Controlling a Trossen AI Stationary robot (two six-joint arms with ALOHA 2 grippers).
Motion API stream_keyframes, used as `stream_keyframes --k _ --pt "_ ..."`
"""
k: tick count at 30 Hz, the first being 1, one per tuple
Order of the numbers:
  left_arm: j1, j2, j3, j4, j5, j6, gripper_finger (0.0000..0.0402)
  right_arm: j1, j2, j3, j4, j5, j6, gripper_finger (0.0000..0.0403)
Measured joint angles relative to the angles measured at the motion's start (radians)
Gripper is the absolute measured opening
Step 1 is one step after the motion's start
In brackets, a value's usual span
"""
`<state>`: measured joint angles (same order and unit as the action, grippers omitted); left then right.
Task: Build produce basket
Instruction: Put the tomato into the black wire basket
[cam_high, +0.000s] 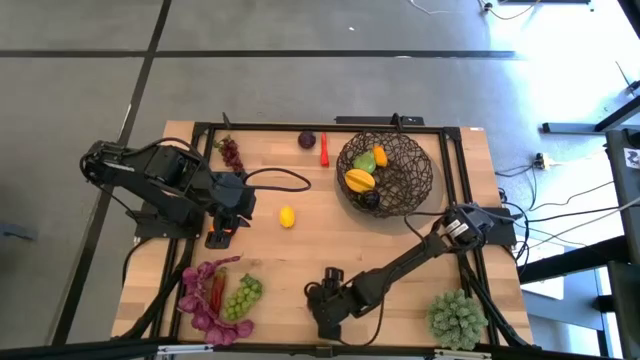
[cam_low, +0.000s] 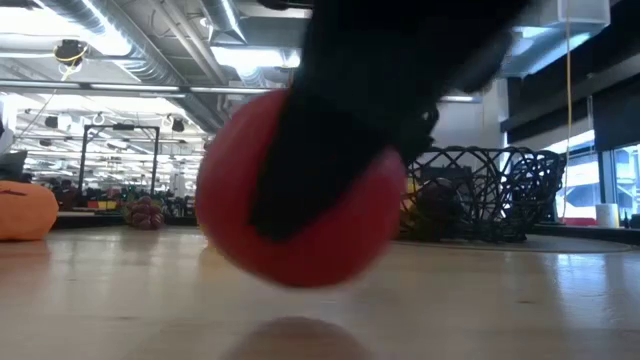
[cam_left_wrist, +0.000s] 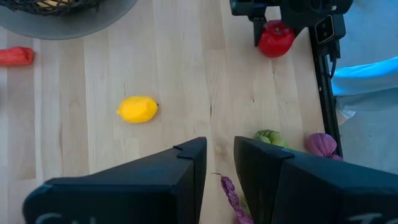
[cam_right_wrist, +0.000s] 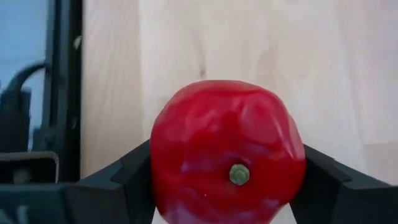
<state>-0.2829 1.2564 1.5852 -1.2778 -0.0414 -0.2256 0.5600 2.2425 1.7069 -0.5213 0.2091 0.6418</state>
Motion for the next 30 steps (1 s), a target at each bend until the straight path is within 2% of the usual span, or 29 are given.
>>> stream_keyframes --k 6,17,22,24,27,30 --pt "0.0 0.0 0.0 0.0 0.0 0.0 0.0071 -0.032 0.0 0.146 -0.247 0.055 0.093 0.026" --pt "0.0 0.0 0.0 -0.018 0.0 -0.001 0.0071 -0.1 0.0 0.508 -0.71 0.143 0.269 0.026" --pt "0.0 0.0 0.0 -0.017 0.001 -0.029 0.0071 -0.126 0.0 0.631 -0.927 0.244 0.393 0.026" --pt "0.0 0.0 0.0 -0.017 0.0 -0.033 0.0071 -0.138 -0.009 0.649 -1.003 0.287 0.435 0.026" --pt "0.0 0.0 0.0 -0.016 0.0 -0.033 0.0071 -0.164 -0.046 0.63 -1.064 0.298 0.502 0.026" --pt "0.001 0.0 0.0 -0.014 -0.001 -0.033 0.0071 -0.196 -0.07 0.632 -1.05 0.306 0.489 0.026"
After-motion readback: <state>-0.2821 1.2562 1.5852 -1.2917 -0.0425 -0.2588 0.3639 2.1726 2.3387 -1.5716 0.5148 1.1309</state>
